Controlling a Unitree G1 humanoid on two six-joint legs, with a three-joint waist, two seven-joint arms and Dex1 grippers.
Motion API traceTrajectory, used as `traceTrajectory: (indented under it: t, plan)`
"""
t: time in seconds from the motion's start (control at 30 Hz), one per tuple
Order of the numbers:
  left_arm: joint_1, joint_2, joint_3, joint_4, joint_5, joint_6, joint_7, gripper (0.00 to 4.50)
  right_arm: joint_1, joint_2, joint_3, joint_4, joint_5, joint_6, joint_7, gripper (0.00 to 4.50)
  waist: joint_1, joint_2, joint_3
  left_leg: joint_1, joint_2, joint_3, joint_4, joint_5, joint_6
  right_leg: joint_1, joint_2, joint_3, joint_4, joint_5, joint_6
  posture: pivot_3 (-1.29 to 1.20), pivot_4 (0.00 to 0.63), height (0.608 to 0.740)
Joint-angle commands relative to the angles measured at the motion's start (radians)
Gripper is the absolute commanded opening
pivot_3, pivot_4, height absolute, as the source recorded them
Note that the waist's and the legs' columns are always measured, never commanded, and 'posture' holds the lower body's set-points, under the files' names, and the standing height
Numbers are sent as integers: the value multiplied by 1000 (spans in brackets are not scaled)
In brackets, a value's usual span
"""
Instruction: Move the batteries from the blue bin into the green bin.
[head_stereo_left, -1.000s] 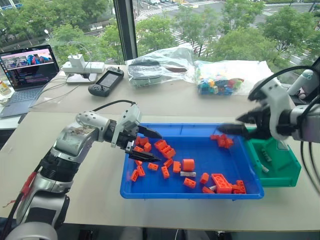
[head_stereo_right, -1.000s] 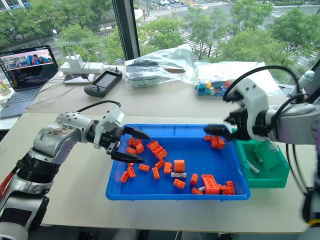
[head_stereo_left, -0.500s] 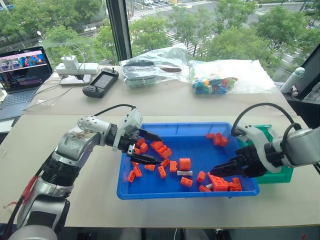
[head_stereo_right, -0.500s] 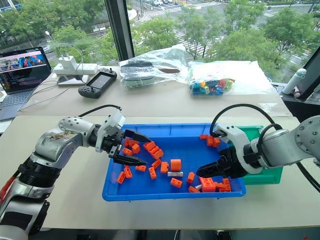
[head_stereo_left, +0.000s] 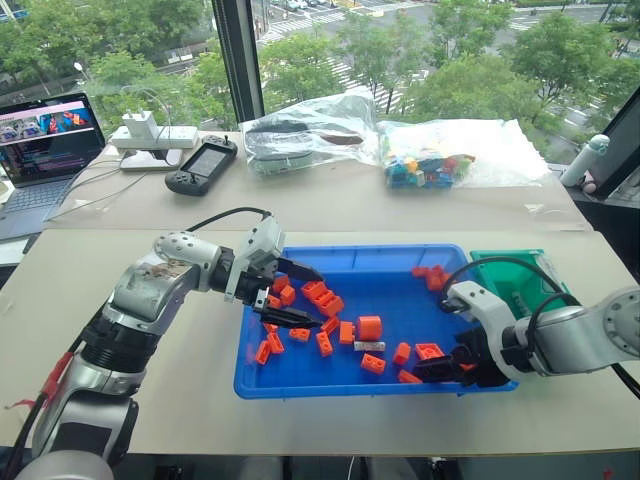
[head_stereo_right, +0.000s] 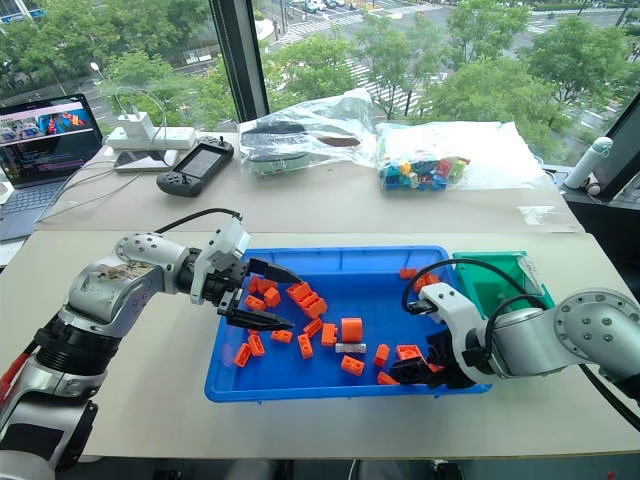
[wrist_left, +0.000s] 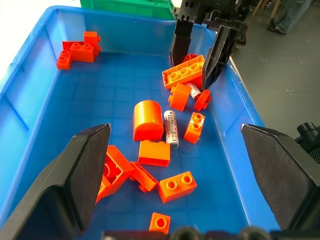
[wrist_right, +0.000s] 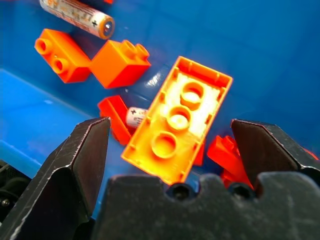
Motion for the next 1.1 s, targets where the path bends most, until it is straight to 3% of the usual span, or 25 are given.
traceTrajectory:
  t: [0.03, 0.23, 0.4, 0.57, 0.67, 0.77, 0.8, 1.0, 1.1]
  plan:
    - [-12, 11, 19, -24, -1, -17, 0, 4500, -12, -12, -17, -39, 14, -15, -5, 3442, 0, 0, 0, 0, 0, 0, 0, 0, 0, 0, 0, 0, 0, 0, 0, 0, 150, 732]
    - [-14, 8, 17, -22, -1, -16, 1, 4500, -83, -62, -37, -10, 14, 34, 60, 1494, 0, 0, 0, 0, 0, 0, 0, 0, 0, 0, 0, 0, -1, 0, 0, 0, 150, 732]
    - [-18, 9, 16, -20, 0, -15, 1, 4500, -233, -46, -34, 78, 14, 96, 88, 1478, -1, 0, 0, 0, 0, 0, 0, 0, 0, 0, 0, 0, -3, 0, 0, 0, 150, 732]
    - [-27, 6, 16, -15, 2, -15, 5, 4500, -358, 86, 7, 135, -11, 109, -55, 1477, -1, 0, 0, 0, 0, 0, 0, 0, 0, -1, 0, 1, -3, 0, 0, 0, 150, 732]
    - [-29, 7, 14, -20, 1, -9, 8, 4500, -435, 195, 28, 113, -276, 203, 34, 1477, -1, 0, 0, 0, 0, 0, 0, 0, 0, -1, 0, 1, -2, 0, 0, 0, 150, 732]
    - [-31, 16, 20, -24, -3, -1, 8, 4500, -465, 237, 22, 128, -440, 253, 142, 1477, 2, 0, 0, -1, 0, 0, 0, 0, 0, -2, 0, 1, 1, 0, 0, 0, 150, 732]
    - [-32, 17, 21, -22, -2, 0, 8, 4500, -468, 246, 17, 133, -485, 260, 178, 2474, 5, 0, 0, -2, 0, 0, 0, 0, 0, -2, 0, 0, 2, 0, 0, 0, 150, 732]
    - [-31, 19, 19, -21, 0, -7, 14, 4500, -444, 308, -100, 166, -691, 224, 252, 4297, 4, 0, 0, -2, -1, 0, 0, 0, 0, -3, 0, 0, 2, 0, 0, 0, 150, 732]
    - [-32, 15, 16, -17, 3, -12, 14, 4500, -362, 360, -263, 158, -662, 173, 266, 4406, 4, 0, 0, -2, -1, 0, 0, 0, 0, -3, 0, 0, 2, 0, 0, 0, 150, 732]
